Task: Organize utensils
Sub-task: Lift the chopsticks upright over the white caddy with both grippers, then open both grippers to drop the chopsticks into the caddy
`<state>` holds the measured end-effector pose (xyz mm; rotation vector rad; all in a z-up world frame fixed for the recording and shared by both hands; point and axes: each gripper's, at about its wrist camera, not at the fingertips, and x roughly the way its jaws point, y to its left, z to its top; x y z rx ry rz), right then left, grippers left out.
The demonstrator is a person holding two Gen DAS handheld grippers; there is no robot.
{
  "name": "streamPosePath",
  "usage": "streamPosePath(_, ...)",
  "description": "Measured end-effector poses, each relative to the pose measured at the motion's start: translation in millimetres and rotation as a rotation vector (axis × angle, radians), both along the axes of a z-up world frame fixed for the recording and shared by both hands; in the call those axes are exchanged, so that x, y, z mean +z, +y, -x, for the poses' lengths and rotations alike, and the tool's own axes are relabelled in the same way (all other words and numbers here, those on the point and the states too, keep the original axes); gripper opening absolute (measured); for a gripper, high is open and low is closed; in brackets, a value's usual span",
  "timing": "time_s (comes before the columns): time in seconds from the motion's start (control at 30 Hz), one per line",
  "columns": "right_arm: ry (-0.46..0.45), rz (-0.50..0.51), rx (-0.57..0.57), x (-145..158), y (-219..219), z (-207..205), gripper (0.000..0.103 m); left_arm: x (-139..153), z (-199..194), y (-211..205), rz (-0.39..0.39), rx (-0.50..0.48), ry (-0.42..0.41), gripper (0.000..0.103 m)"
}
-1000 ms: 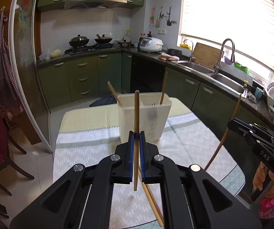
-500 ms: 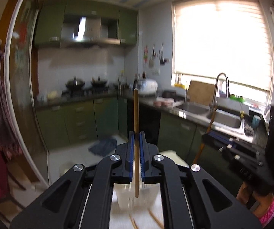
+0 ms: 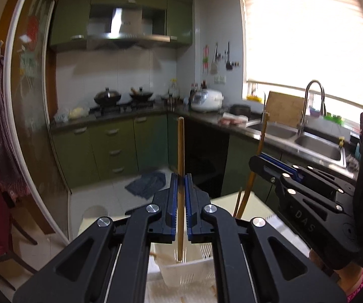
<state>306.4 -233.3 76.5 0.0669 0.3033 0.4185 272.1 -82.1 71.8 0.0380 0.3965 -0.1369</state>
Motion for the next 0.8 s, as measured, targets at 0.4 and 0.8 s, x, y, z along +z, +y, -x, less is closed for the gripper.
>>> streamPosePath(0.4,0.088,0.066,0.028,-52,9,4,0.015,-36,-1,5,-0.009,-0.010,0.118,0.011)
streamPosePath(0.8,0.202,0.122,0.039,-66,-39,101,0.031,-82,38,16,0.009,0.005,0.443,0.032)
